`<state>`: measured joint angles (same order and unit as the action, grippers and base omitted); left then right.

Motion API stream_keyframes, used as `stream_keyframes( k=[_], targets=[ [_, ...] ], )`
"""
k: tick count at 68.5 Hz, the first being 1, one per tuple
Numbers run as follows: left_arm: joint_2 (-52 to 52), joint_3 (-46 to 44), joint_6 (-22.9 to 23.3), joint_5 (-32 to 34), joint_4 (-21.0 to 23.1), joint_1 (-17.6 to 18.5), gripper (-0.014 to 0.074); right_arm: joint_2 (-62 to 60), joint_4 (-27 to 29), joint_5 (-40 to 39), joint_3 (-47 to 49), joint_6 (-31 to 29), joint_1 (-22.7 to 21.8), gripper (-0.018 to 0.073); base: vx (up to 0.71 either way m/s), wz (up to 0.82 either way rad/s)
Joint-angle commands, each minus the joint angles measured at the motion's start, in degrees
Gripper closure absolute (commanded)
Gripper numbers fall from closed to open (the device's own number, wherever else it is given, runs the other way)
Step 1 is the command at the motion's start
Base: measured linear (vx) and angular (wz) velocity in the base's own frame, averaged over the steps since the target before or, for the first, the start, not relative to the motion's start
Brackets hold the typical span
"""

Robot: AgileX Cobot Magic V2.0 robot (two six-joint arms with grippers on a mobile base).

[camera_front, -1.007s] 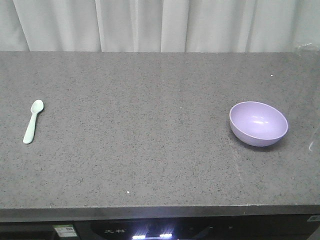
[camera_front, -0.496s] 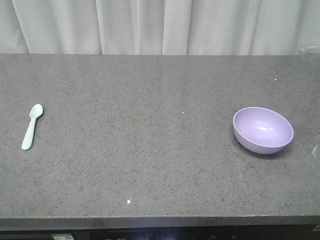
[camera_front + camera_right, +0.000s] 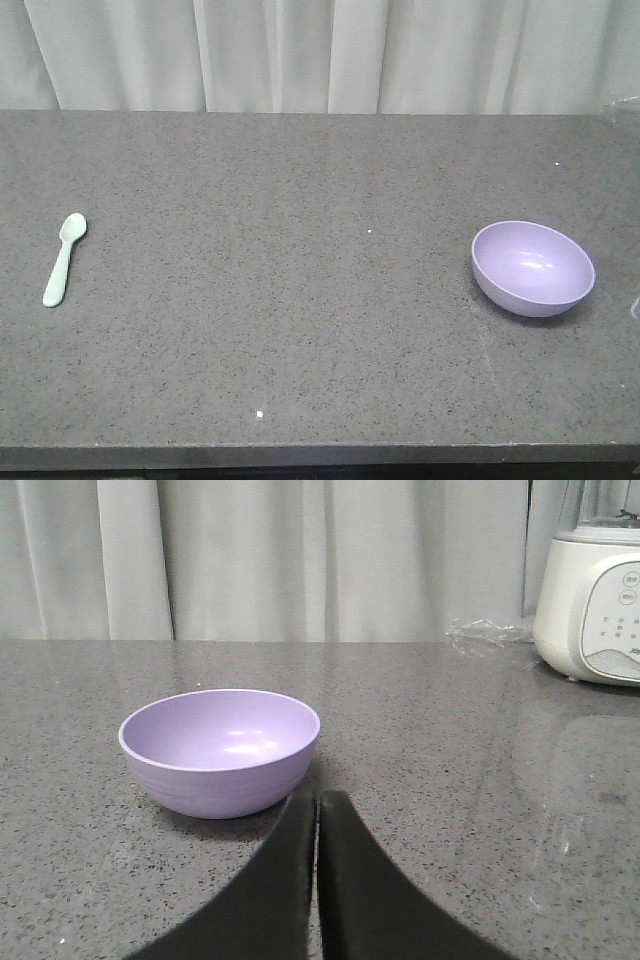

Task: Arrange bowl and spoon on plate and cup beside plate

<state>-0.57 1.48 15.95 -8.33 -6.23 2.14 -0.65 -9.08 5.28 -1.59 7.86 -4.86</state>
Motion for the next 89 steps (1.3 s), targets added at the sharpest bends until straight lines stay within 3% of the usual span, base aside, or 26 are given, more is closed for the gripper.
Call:
stream_keyframes(
  k=[1, 89],
  targets=[
    [-0.3, -0.4, 0.6, 4.5, 0.0, -0.2, 0.0603, -0.5, -0.6, -4.1, -0.2, -0.4, 0.1, 0.0562, 0.0, 0.01],
    [-0.3, -0.4, 0.6, 4.5, 0.0, -0.2, 0.0603, -0.5, -0.6, -4.1, -0.2, -0.4, 0.1, 0.0562, 0.0, 0.0]
  ],
)
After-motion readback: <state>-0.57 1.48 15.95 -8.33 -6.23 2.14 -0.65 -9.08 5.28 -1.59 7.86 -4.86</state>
